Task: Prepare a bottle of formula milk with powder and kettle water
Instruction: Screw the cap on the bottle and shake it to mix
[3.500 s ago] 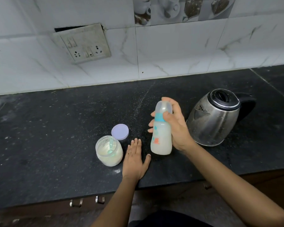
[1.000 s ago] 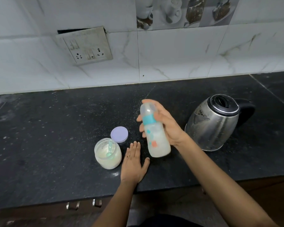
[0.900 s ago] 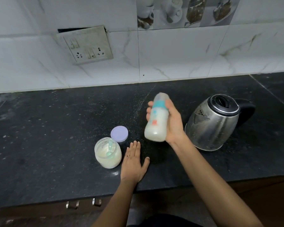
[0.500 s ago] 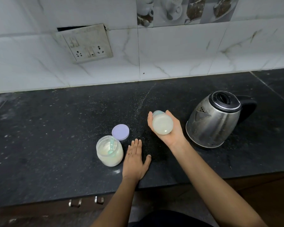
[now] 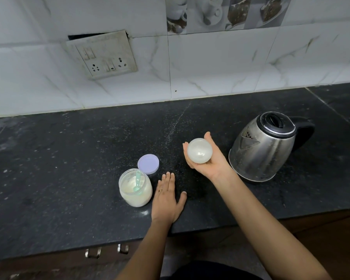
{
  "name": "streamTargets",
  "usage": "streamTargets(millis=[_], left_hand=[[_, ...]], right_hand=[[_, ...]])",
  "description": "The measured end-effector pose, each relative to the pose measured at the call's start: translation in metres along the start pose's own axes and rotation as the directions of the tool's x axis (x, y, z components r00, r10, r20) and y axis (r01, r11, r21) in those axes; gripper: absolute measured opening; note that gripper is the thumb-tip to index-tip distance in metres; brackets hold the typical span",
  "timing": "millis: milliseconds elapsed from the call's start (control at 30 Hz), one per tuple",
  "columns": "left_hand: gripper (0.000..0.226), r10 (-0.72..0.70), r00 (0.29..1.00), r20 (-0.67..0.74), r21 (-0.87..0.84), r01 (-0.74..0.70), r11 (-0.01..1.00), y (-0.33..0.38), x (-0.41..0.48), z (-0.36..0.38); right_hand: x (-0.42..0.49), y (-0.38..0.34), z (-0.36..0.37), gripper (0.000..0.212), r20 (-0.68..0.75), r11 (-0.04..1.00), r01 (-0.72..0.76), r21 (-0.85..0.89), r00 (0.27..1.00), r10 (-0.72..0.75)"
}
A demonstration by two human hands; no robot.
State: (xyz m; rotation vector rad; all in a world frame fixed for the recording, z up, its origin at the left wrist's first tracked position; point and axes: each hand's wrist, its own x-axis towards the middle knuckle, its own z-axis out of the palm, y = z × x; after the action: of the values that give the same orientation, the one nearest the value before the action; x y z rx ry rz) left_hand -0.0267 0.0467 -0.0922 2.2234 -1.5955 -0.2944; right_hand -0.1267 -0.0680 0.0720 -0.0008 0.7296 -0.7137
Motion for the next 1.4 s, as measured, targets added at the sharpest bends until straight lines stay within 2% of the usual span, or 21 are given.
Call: streamTargets(millis=[167, 300, 367, 433, 500, 567, 600, 633, 667, 700, 767, 833, 867, 933, 1000, 1033, 1133, 1167, 1200, 1300, 1400], left_hand=[[0.082, -0.001, 1.0, 0.007, 0.005, 0.001, 1.0, 0.0, 0.0, -0.001], [0.083, 0.001, 1.0, 0.011, 0.008, -0.001, 1.0, 0.0, -0.001, -0.001], [0.082, 0.0, 1.0, 0.008, 0.008, 0.0, 1.0, 0.0, 0.0, 0.0], [0.082, 0.002, 1.0, 0.006, 0.009, -0.002, 1.0, -0.001, 0.001, 0.001], [0.082, 0.004, 1.0, 0.004, 0.015, -0.004, 1.0, -0.002, 0.001, 0.002], [0.08, -0.001, 1.0, -0.001, 0.016, 0.001, 1.0, -0.001, 0.001, 0.001], [0.079, -0.002, 1.0, 0.003, 0.017, 0.001, 1.0, -0.001, 0.0, 0.001], [0.079, -0.001, 1.0, 0.007, 0.018, 0.001, 1.0, -0.002, 0.0, 0.001], [0.079, 0.001, 1.0, 0.005, 0.018, -0.001, 1.0, -0.002, 0.0, 0.001], [0.079, 0.003, 1.0, 0.0, 0.015, -0.003, 1.0, -0.001, 0.0, 0.0], [0.075, 0.006, 1.0, -0.004, 0.006, -0.006, 1.0, -0.001, 0.0, 0.0], [0.072, 0.005, 1.0, -0.004, 0.004, -0.005, 1.0, 0.0, 0.0, 0.0], [0.072, 0.006, 1.0, -0.007, 0.003, -0.006, 1.0, 0.0, 0.0, 0.0], [0.072, 0.007, 1.0, -0.015, -0.005, -0.007, 1.0, 0.0, -0.001, 0.0], [0.072, 0.009, 1.0, -0.016, -0.01, -0.009, 1.0, 0.0, -0.001, 0.0], [0.072, 0.01, 1.0, -0.016, -0.008, -0.01, 1.0, 0.0, -0.001, -0.001], [0.073, 0.009, 1.0, -0.019, -0.011, -0.009, 1.0, 0.001, -0.001, 0.0], [0.073, 0.008, 1.0, -0.02, -0.015, -0.008, 1.0, 0.0, -0.001, 0.0], [0.073, 0.009, 1.0, -0.019, -0.017, -0.009, 1.0, 0.0, -0.001, 0.0], [0.072, 0.011, 1.0, -0.021, -0.018, -0.012, 1.0, 0.0, -0.001, 0.0], [0.072, 0.013, 1.0, -0.028, -0.018, -0.013, 1.0, 0.001, -0.001, -0.001]], right_hand=[[-0.002, -0.004, 0.006, 0.043, 0.018, 0.988, -0.034, -0.149, 0.999, 0.037], [0.004, -0.006, 0.006, 0.048, -0.013, 0.99, 0.059, -0.125, 0.998, -0.061], [-0.003, -0.005, 0.003, 0.05, 0.129, 0.978, 0.035, -0.208, 0.992, -0.008], [-0.013, -0.003, 0.002, 0.059, 0.329, 0.949, 0.013, -0.314, 0.94, 0.096], [-0.017, -0.003, 0.008, 0.064, 0.483, 0.982, 0.038, -0.183, 0.874, 0.056], [-0.01, -0.007, 0.009, 0.056, 0.453, 0.997, 0.076, 0.031, 0.888, -0.082], [-0.004, -0.009, 0.007, 0.056, 0.475, 0.996, 0.061, 0.072, 0.875, -0.088], [0.0, -0.009, 0.006, 0.061, 0.534, 0.997, -0.023, 0.07, 0.846, -0.018], [0.002, -0.009, 0.004, 0.064, 0.596, 0.998, -0.058, -0.009, 0.801, 0.051], [0.001, -0.008, 0.002, 0.062, 0.624, 0.996, 0.001, -0.095, 0.779, 0.059], [0.003, -0.009, 0.006, 0.06, 0.609, 0.984, 0.121, -0.134, 0.793, -0.015], [0.009, -0.009, 0.003, 0.059, 0.468, 0.991, 0.133, 0.019, 0.875, -0.126], [0.012, -0.008, -0.001, 0.054, 0.446, 0.988, 0.149, 0.048, 0.882, -0.154], [0.012, -0.002, -0.006, 0.052, 0.493, 0.987, 0.131, -0.088, 0.867, -0.071], [0.009, 0.001, -0.009, 0.062, 0.504, 0.953, 0.2, -0.227, 0.861, -0.061], [0.008, 0.001, -0.007, 0.065, 0.505, 0.963, 0.175, -0.207, 0.862, -0.048], [0.006, -0.005, -0.013, 0.051, 0.483, 0.993, 0.094, 0.074, 0.868, -0.118], [0.007, -0.005, -0.015, 0.05, 0.524, 0.996, 0.042, 0.085, 0.848, -0.08], [0.005, -0.003, -0.016, 0.052, 0.567, 1.0, 0.015, 0.008, 0.823, -0.017], [-0.002, -0.006, -0.016, 0.058, 0.618, 0.982, 0.129, -0.139, 0.786, -0.016], [-0.003, -0.009, -0.012, 0.06, 0.534, 0.996, 0.023, 0.091, 0.842, -0.068]])
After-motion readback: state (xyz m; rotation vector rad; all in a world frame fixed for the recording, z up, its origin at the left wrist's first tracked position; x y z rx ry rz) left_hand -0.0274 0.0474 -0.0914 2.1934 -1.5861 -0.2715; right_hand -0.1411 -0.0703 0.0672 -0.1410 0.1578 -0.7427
